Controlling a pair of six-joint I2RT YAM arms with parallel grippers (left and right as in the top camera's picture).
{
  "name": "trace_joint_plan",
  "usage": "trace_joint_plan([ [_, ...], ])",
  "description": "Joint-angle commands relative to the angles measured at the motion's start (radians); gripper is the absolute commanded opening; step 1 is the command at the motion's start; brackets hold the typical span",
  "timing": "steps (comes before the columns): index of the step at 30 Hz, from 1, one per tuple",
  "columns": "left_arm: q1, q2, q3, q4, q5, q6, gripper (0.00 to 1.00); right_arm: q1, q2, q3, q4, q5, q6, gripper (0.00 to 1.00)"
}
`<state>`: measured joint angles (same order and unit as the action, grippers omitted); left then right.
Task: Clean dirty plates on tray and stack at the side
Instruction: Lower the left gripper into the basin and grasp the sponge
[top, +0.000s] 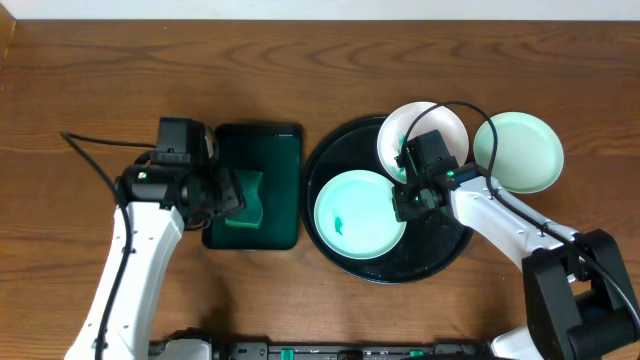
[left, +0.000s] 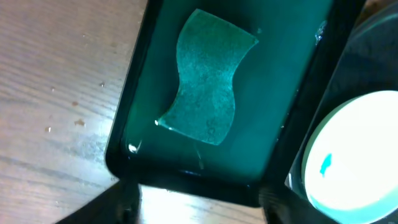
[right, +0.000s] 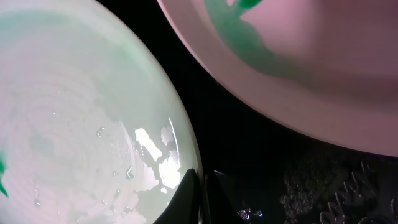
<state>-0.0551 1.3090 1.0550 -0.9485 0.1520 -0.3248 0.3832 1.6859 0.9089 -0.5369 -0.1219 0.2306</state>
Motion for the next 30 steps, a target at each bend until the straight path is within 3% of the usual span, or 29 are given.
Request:
trace_joint_plan([
  [1, 0.003, 0.051, -0.006, 0.035, -0.010, 0.017, 0.54, -0.003, 0.001, -0.004, -0.005, 0.072, 0.008, 0.01],
  [5, 0.003, 0.120, -0.006, 0.100, -0.010, 0.017, 0.47, -0.003, 0.001, -0.004, -0.006, 0.072, 0.008, 0.01],
  [15, 0.003, 0.279, -0.006, 0.188, -0.010, 0.018, 0.44, -0.003, 0.001, -0.004, -0.005, 0.072, 0.007, 0.01],
  [20, -0.005, 0.304, -0.006, 0.225, -0.003, 0.018, 0.38, -0.003, 0.001, -0.004, -0.005, 0.072, 0.007, 0.01],
  [30, -0.076, 0.306, -0.006, 0.243, -0.077, 0.017, 0.38, -0.003, 0.001, -0.004, -0.005, 0.072, 0.008, 0.01],
])
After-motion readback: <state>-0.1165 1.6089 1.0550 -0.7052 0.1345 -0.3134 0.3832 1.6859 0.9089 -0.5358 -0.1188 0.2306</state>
